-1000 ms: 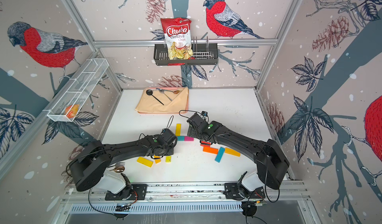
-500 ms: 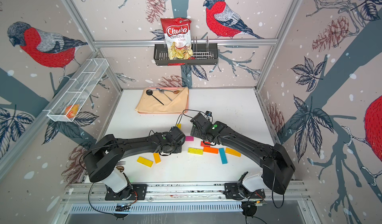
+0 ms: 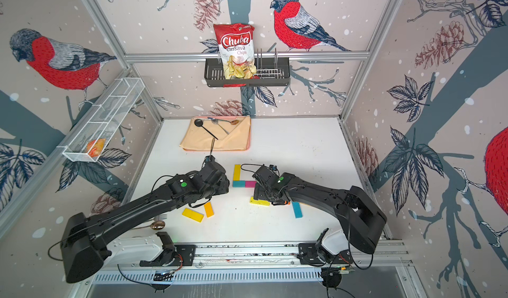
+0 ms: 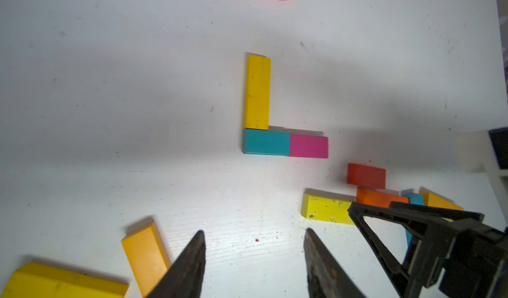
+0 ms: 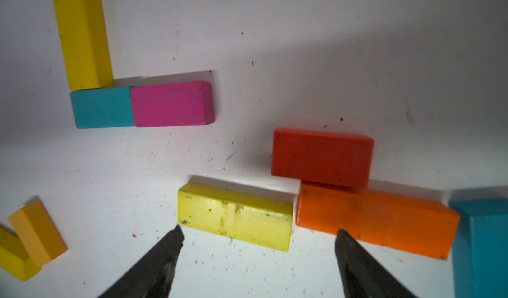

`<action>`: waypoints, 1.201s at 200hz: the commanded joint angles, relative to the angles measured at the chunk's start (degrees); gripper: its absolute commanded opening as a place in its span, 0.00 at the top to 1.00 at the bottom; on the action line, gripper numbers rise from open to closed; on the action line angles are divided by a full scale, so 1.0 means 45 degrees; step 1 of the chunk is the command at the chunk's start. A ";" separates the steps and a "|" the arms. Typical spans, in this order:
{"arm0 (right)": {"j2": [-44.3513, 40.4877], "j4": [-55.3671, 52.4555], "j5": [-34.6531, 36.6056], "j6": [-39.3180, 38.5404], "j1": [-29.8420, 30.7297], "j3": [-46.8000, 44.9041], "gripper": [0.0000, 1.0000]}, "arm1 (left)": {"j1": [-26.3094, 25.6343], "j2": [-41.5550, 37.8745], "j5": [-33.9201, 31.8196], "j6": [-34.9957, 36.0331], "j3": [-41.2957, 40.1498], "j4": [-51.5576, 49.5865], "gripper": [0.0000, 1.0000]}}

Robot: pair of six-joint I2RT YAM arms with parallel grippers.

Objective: Assemble the letter h with building blocks
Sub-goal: Move the building block to the center of the board.

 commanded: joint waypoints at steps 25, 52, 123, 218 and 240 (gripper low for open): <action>0.1133 0.1090 -0.0520 -0.1209 0.0370 0.0737 0.13 | 0.1223 -0.1340 0.1544 -0.0289 -0.1158 0.0215 0.37; 0.1671 0.1034 -0.0264 -0.1376 0.0447 0.0833 0.13 | 0.1742 -0.1646 0.2118 0.0026 -0.1273 0.0055 0.36; 0.2066 0.1289 -0.0569 -0.1346 0.1741 0.0696 0.13 | 0.2717 -0.2066 0.2761 0.0510 -0.1267 -0.0130 0.34; 0.3798 0.0058 0.0433 -0.0113 0.3095 0.2093 0.50 | 0.2986 -0.2199 0.2761 0.0576 -0.1744 -0.0014 0.36; 0.4567 -0.0014 0.0428 0.0242 0.3225 0.2925 0.61 | 0.3004 -0.2224 0.2725 0.0585 -0.1971 0.0062 0.37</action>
